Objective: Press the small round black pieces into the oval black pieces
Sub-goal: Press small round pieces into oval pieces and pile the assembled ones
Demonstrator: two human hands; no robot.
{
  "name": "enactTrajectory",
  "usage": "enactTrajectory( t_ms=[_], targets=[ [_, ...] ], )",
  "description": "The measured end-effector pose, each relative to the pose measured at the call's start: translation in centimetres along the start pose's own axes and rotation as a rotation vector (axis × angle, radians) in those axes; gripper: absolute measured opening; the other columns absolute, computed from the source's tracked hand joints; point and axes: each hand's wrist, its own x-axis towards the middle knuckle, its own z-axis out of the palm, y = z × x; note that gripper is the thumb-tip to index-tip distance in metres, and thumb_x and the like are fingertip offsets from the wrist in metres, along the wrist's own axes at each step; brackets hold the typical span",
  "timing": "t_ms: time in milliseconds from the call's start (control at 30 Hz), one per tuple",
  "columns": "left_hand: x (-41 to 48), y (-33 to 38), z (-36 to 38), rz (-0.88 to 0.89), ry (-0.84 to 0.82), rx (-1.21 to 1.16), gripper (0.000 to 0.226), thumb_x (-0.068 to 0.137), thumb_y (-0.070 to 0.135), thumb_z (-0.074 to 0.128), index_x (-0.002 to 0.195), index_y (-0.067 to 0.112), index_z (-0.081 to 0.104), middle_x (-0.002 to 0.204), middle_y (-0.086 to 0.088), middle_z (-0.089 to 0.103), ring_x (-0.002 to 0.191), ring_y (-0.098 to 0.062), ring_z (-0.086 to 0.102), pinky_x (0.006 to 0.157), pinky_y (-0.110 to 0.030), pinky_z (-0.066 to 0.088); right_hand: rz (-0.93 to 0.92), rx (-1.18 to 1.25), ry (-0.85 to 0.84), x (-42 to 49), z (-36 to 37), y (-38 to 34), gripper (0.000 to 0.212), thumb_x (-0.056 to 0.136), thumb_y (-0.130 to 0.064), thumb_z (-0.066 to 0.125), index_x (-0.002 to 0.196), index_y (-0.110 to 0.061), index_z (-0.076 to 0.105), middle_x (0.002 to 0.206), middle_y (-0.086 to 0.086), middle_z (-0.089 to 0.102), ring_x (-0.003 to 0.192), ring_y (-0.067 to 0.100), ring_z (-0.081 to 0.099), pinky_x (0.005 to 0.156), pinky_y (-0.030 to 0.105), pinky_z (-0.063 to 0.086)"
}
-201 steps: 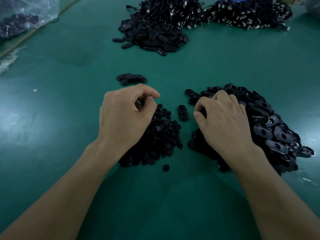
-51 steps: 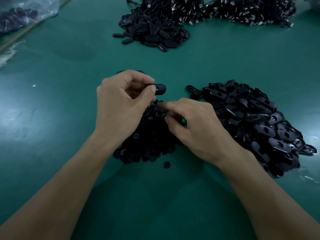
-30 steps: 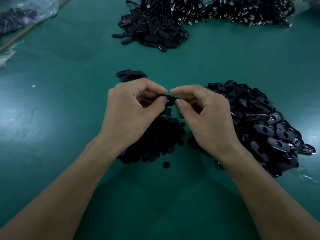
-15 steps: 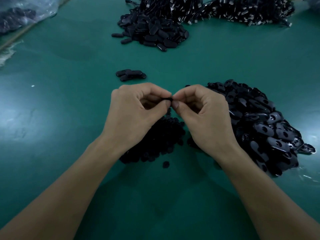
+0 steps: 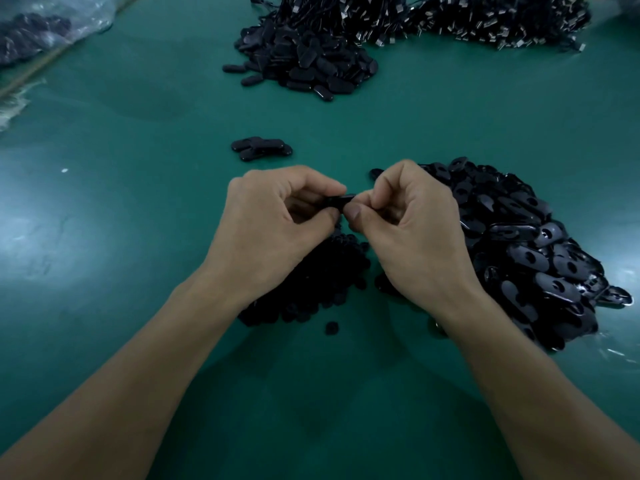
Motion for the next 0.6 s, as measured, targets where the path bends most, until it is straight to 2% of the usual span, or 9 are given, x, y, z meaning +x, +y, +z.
enactTrajectory(
  t_ms=[67,200,267,400,500,600],
  targets=[
    [-0.12,-0.02,0.14,0.006,-0.002,0.018,0.032,0.079,0.008,0.074,0.09,0.038,0.073,0.085,0.019,0.077,0.076,0.0,0.073,0.075,-0.013,0.054,0.012,-0.007,0.036,-0.07,0.03,0.15,0.041,0.085,-0.012,0.074,0.067,-0.033,0.044,0.077,-0.002,0.072,0.077,0.008,0.07,0.073,0.044,0.059],
    [-0.39,-0.01,0.46,0.025,0.035,0.126,0.025,0.082,0.005,0.076,0.093,0.027,0.076,0.082,0.017,0.076,0.073,0.002,0.071,0.073,-0.013,0.055,0.035,-0.026,0.091,-0.23,0.53,0.43,0.044,0.083,-0.009,0.078,0.062,-0.027,0.043,0.073,0.002,0.072,0.072,-0.004,0.069,0.062,0.025,0.054],
    [-0.4,0.07,0.49,0.029,0.061,0.171,0.018,0.083,0.009,0.077,0.095,0.023,0.077,0.081,0.016,0.075,0.073,0.002,0.071,0.074,-0.015,0.056,0.036,-0.028,0.098,-0.2,0.75,0.45,0.043,0.084,-0.01,0.078,0.061,-0.027,0.046,0.074,0.004,0.072,0.072,-0.001,0.07,0.063,0.029,0.058],
    [-0.35,0.29,0.49,0.027,0.103,0.224,0.017,0.083,0.012,0.079,0.096,0.023,0.076,0.079,0.021,0.071,0.073,0.005,0.068,0.073,-0.009,0.052,0.015,-0.001,0.051,-0.19,0.92,0.12,0.038,0.088,-0.013,0.072,0.066,-0.039,0.054,0.075,0.001,0.071,0.08,0.015,0.073,0.07,0.044,0.061],
    [-0.26,0.41,0.39,0.042,0.143,0.258,0.016,0.083,0.014,0.078,0.094,0.025,0.075,0.078,0.021,0.07,0.073,0.001,0.068,0.072,-0.012,0.053,0.017,0.066,0.001,-0.25,0.94,-0.14,0.033,0.085,-0.014,0.067,0.068,-0.038,0.054,0.077,0.004,0.072,0.087,0.017,0.074,0.075,0.048,0.06],
    [-0.15,0.4,0.25,0.031,0.13,0.247,0.018,0.085,0.014,0.077,0.094,0.029,0.072,0.079,0.022,0.07,0.074,0.002,0.068,0.072,-0.011,0.052,-0.006,0.102,-0.016,-0.14,0.63,-0.14,0.029,0.087,-0.012,0.065,0.073,-0.035,0.055,0.077,0.0,0.074,0.081,0.022,0.074,0.075,0.052,0.059]
  ],
)
